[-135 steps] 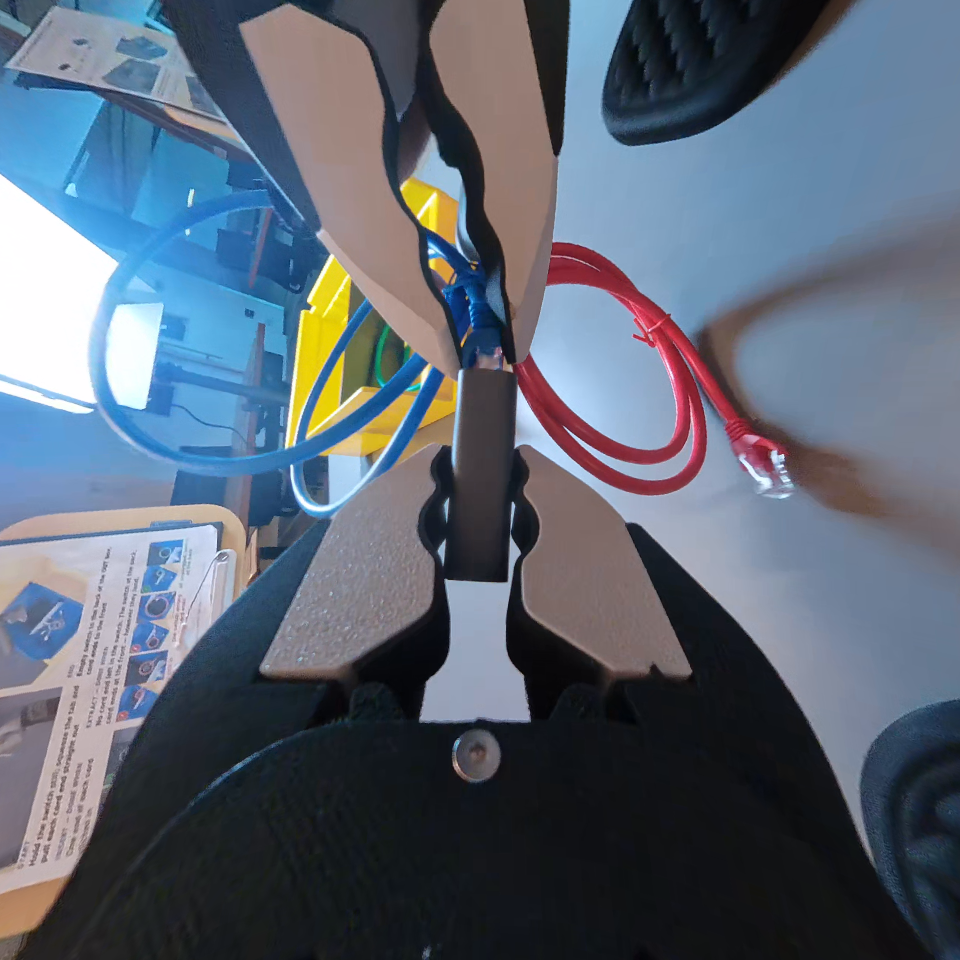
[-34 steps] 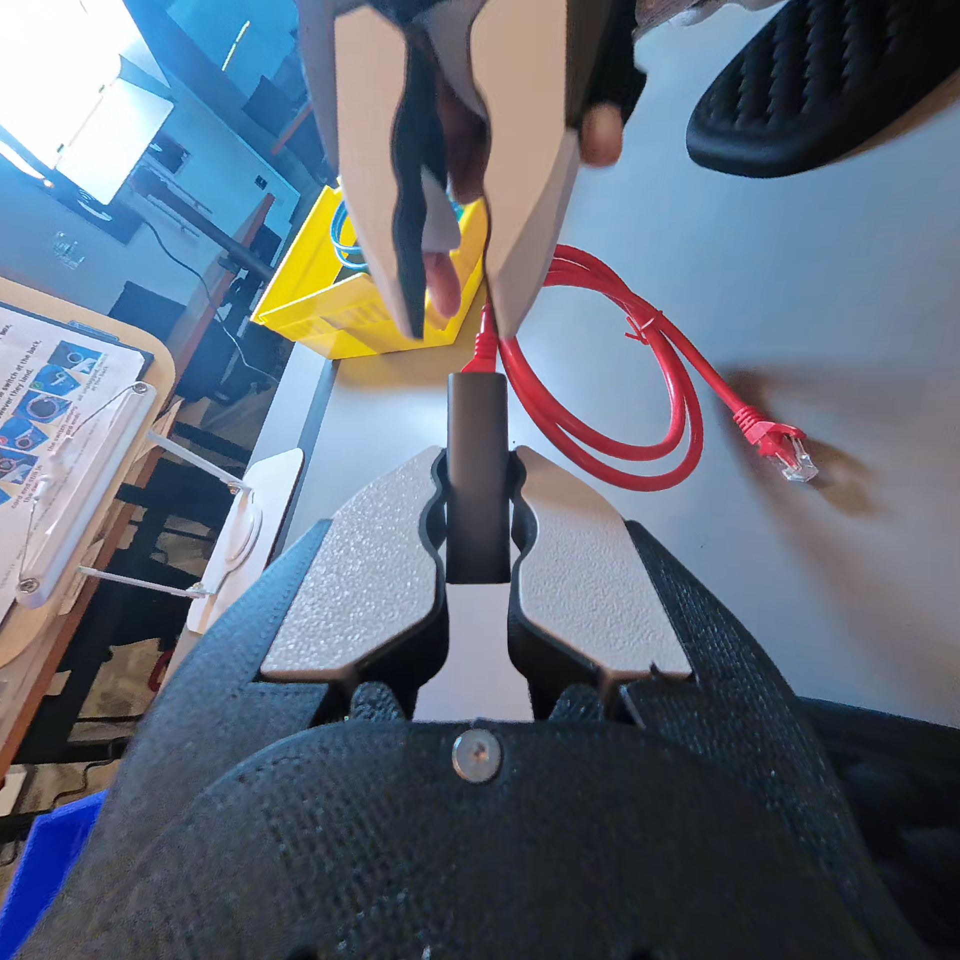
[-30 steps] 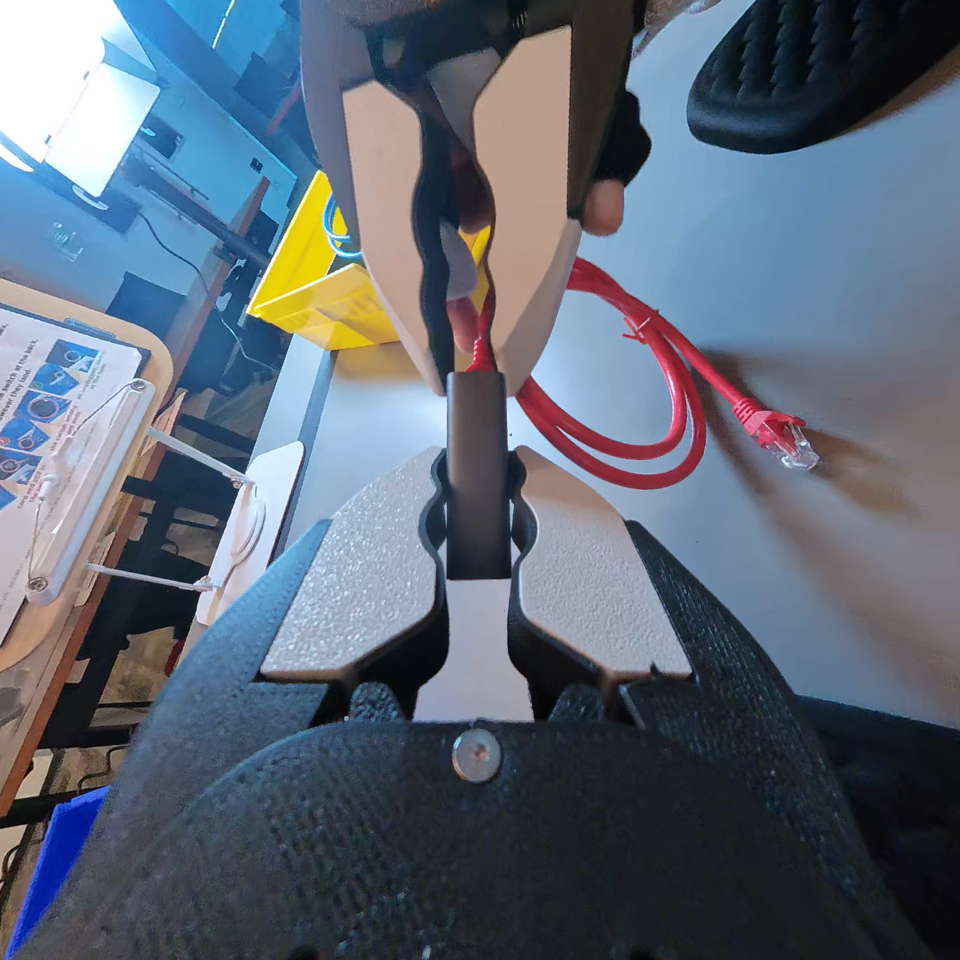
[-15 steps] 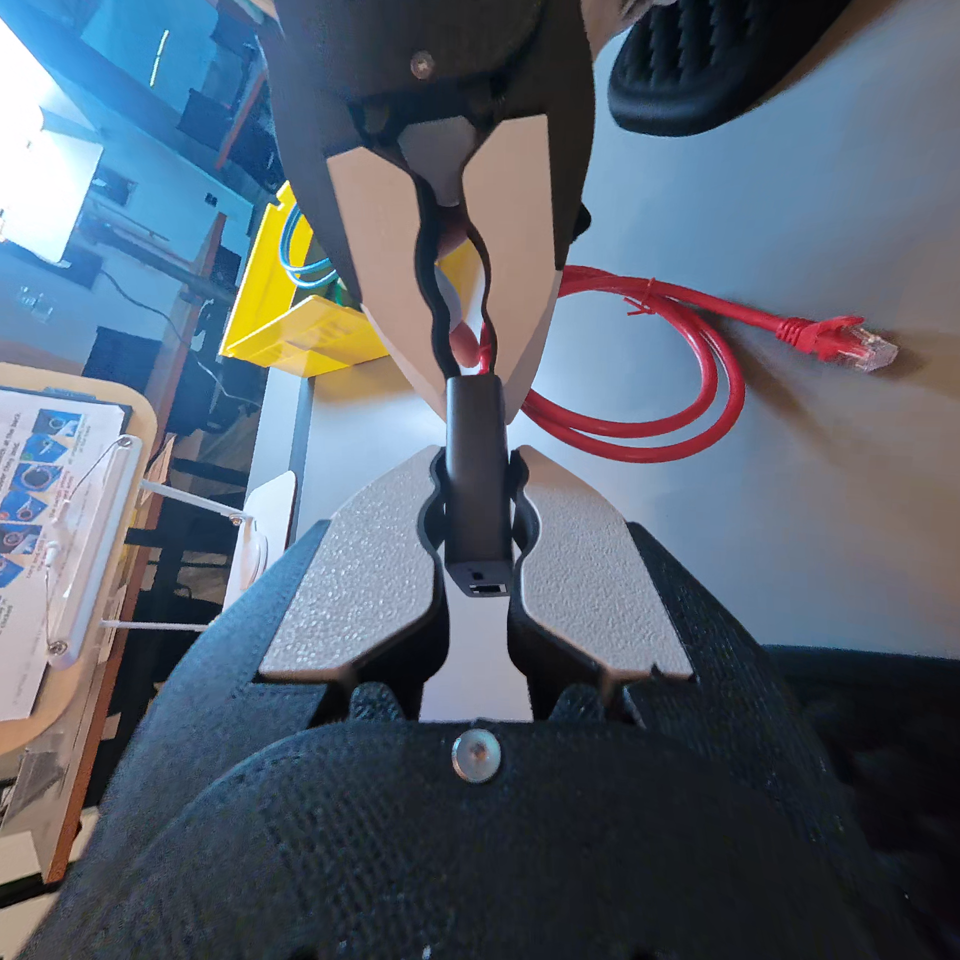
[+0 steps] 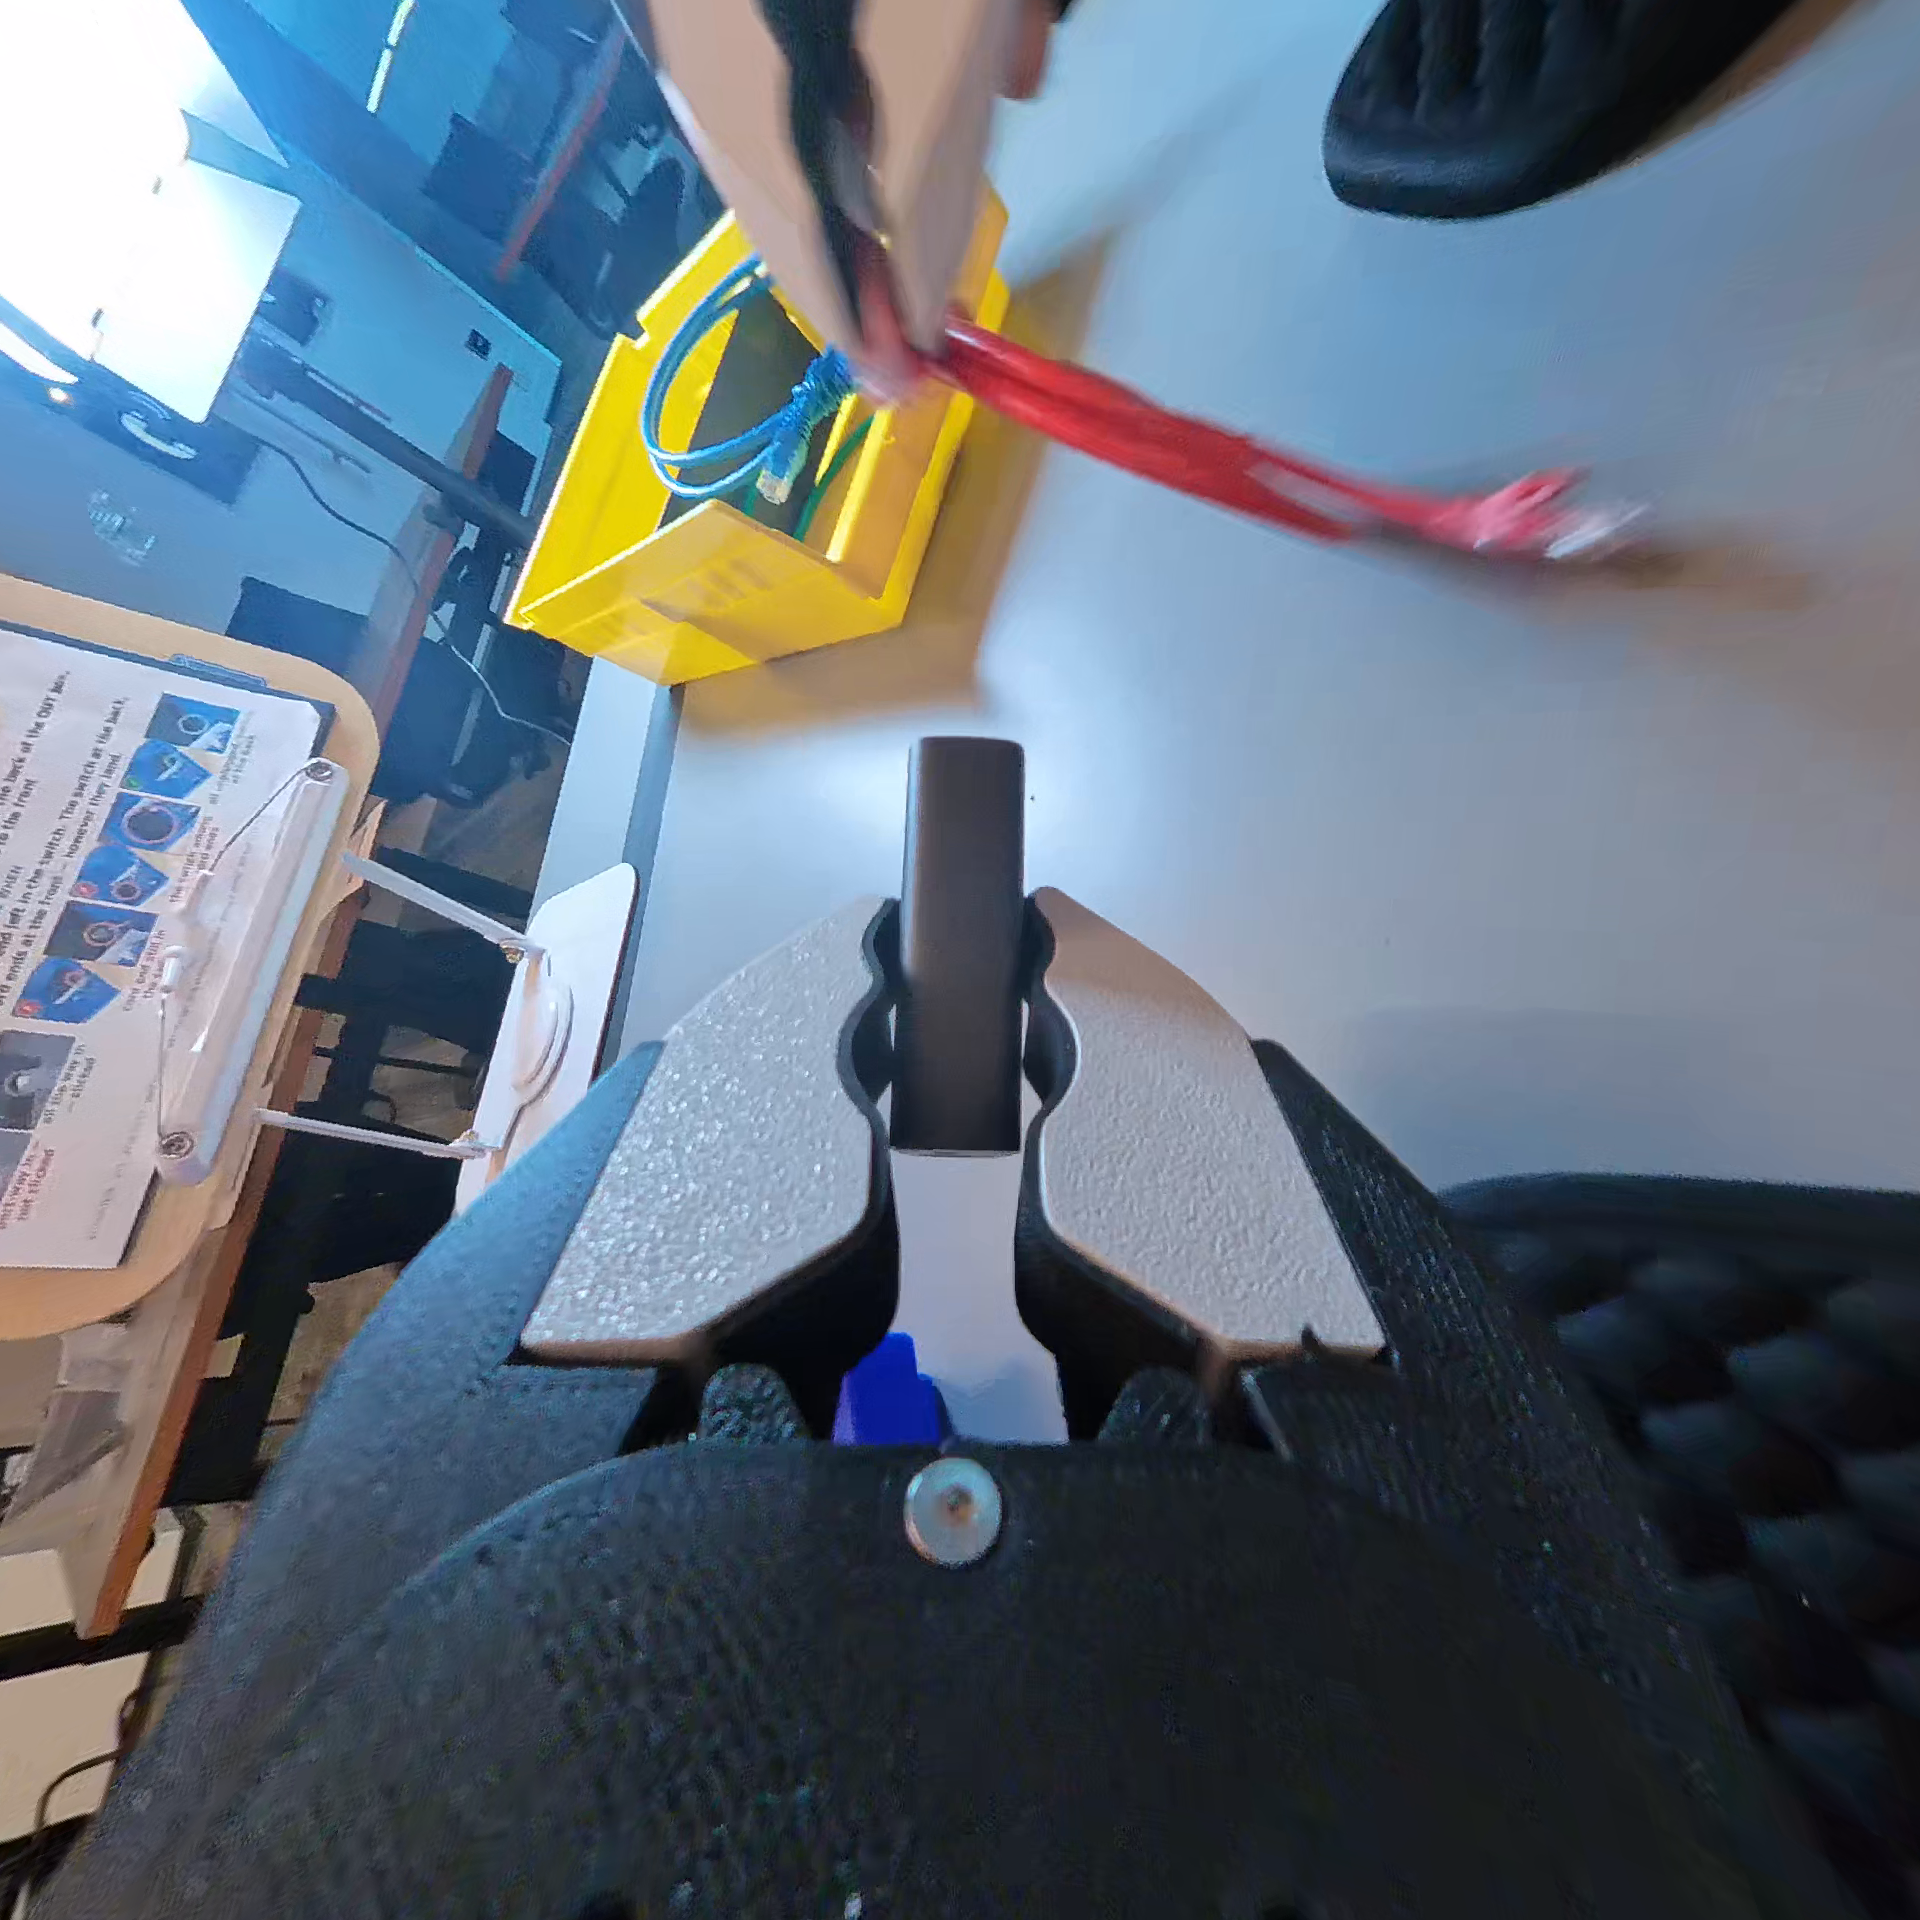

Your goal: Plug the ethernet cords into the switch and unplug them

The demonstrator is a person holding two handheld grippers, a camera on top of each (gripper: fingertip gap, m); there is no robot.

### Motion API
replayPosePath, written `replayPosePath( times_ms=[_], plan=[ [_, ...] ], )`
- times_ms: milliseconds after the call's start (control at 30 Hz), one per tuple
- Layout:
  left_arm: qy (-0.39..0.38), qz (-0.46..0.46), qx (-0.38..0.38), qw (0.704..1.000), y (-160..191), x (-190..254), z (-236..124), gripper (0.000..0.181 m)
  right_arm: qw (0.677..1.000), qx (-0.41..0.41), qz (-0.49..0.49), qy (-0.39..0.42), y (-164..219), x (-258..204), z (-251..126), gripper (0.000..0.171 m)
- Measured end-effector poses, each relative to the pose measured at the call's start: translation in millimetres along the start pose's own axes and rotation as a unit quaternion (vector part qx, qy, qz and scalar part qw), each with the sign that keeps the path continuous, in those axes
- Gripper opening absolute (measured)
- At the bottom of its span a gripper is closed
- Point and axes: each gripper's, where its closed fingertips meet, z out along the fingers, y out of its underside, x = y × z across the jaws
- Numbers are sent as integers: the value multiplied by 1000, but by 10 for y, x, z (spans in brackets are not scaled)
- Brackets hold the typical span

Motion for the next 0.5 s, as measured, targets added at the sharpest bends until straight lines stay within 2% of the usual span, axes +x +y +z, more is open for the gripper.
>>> replayPosePath(
  times_ms=[100,200,300,400,433,500],
  plan=[
    [-14,-20,11,1000,15,-85,-1,21,990,-25,6,136,62,605,-493,8],
    [-13,-52,35,998,-7,-104,-15,21,963,-85,79,242,385,1176,-953,8],
    [-15,-46,27,998,9,-67,7,21,916,-142,196,320,942,1650,-1347,8],
    [-10,-48,26,998,16,-25,33,21,851,-197,326,362,1704,1871,-1604,7],
    [-8,-49,24,998,26,-16,43,21,829,-231,344,376,1984,1896,-1671,8],
    [-5,-51,21,998,49,-3,68,21,806,-281,344,393,2407,1900,-1726,9]
  ],
)
